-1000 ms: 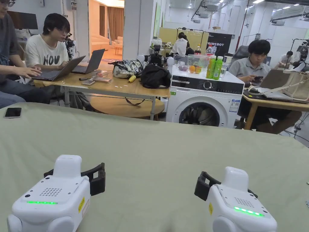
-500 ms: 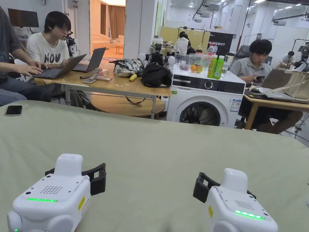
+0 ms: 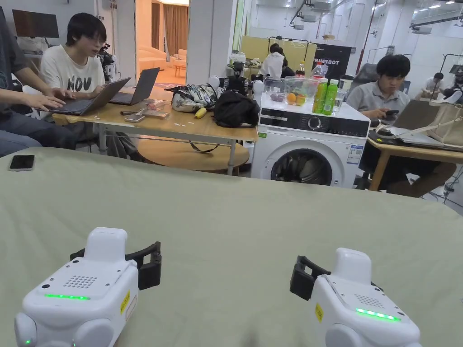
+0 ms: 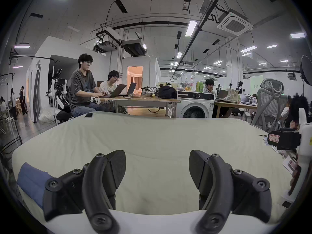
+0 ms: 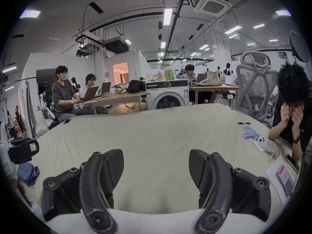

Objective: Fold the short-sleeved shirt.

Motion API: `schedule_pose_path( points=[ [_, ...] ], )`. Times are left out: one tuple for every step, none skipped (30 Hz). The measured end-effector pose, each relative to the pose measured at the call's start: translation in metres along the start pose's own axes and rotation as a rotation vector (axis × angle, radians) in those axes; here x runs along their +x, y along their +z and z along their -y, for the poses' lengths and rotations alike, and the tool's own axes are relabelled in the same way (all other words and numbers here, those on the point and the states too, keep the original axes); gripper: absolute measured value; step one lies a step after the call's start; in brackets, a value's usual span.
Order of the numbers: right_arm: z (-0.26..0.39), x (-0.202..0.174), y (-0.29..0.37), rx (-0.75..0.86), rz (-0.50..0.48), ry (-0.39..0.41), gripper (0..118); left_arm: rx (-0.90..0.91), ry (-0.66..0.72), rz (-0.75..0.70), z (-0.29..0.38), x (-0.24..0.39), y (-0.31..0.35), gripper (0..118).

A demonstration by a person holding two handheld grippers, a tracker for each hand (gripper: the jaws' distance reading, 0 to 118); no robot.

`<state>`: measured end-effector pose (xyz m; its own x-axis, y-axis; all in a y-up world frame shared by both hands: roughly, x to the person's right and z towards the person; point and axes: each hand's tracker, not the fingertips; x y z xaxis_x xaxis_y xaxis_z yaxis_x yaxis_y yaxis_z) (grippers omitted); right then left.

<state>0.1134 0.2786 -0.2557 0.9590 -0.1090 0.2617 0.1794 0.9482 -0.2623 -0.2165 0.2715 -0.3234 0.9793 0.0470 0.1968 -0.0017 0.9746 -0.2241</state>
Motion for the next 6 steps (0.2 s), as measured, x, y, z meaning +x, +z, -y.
schedule_pose_path(
  points=[
    [0.0008,0.0,0.0002,0.008,-0.001,0.004,81,0.002,0.0,-0.001,0.0002,0.0,0.0001,78],
    [0.0017,-0.0013,0.0,0.017,0.008,0.013,81,0.004,-0.001,-0.002,0.0004,0.0,0.0,78],
    [0.0026,-0.0026,-0.0004,0.021,0.015,0.024,81,0.004,-0.003,-0.004,0.0006,-0.0001,-0.0001,78],
    [0.0035,-0.0037,-0.0007,0.025,0.018,0.043,81,0.003,-0.003,-0.006,0.0013,-0.0002,-0.0005,78],
    [0.0046,-0.0046,-0.0007,0.03,0.022,0.057,81,0.003,-0.003,-0.008,0.0017,-0.0004,-0.0008,78],
    [0.006,-0.005,-0.0003,0.04,0.023,0.068,81,0.004,-0.003,-0.009,0.002,-0.0007,-0.0008,78]
  ],
)
